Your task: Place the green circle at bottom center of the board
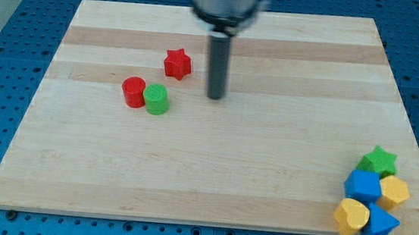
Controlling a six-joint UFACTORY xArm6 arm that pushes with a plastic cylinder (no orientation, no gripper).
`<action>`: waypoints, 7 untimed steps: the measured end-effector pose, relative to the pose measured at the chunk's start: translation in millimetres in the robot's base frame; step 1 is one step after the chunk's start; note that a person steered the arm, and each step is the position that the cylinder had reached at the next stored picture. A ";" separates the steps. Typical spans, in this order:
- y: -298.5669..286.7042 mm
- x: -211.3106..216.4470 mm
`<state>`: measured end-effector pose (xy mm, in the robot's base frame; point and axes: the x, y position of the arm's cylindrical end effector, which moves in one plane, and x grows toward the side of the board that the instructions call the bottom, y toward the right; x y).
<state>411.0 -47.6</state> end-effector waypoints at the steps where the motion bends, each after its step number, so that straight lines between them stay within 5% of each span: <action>1: -65.0 2.7; 3: -48.9 82.8; 5: -58.8 87.1; 7: -137.1 101.9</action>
<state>512.9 -184.6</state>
